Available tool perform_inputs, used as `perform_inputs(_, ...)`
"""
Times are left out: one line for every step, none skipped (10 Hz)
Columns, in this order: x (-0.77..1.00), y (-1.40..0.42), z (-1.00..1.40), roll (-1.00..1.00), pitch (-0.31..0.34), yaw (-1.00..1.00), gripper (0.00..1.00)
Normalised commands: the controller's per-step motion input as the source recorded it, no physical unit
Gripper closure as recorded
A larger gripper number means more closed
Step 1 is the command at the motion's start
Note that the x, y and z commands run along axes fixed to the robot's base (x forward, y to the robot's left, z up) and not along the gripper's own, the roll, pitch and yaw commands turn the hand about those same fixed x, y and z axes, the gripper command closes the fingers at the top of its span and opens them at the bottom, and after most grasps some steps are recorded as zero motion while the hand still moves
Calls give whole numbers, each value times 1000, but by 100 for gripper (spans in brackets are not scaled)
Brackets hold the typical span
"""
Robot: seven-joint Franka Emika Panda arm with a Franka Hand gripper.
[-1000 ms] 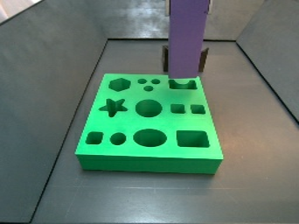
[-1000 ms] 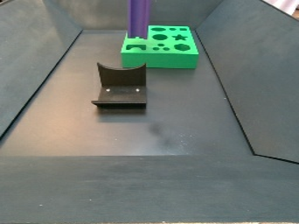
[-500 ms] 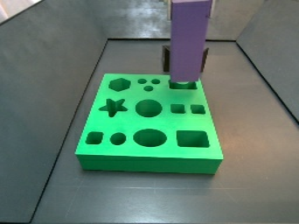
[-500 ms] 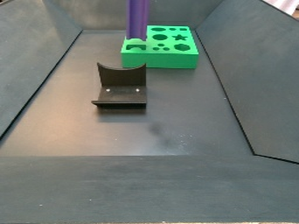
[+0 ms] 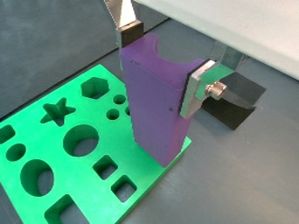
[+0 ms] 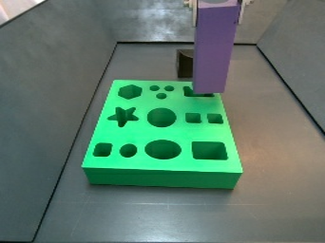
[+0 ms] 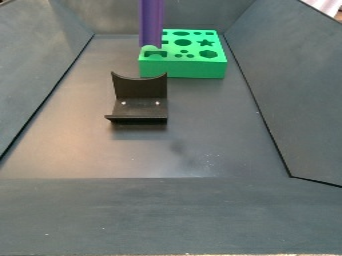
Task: Pick up the arch object. Move up. Move to above the board. Insert the arch object.
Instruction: Insert the arch object.
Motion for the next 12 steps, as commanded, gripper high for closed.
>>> perform_inputs(-123, 89, -111, 254, 94, 0, 100)
perform_inputs(0, 0, 0, 143, 87, 0, 100)
perform_inputs(31, 0, 0, 0, 23, 0, 100)
perform_inputs(49, 0, -3, 26, 43, 0, 100)
perform_inputs(0, 9, -131, 137, 73, 0, 100)
perform_inputs(-20, 29, -146, 137, 69, -3, 100)
perform_inputs(0, 0, 0, 0, 4, -37, 100)
perform_inputs(0, 0, 0, 49, 16, 0, 100)
perform_inputs(-43, 0, -37, 119, 30, -74, 100)
perform_inputs(0, 0, -51, 101, 40, -151, 100)
perform_inputs(0, 17, -77, 97, 44, -134, 100)
perform_inputs(0, 123, -46, 146, 37, -49, 100)
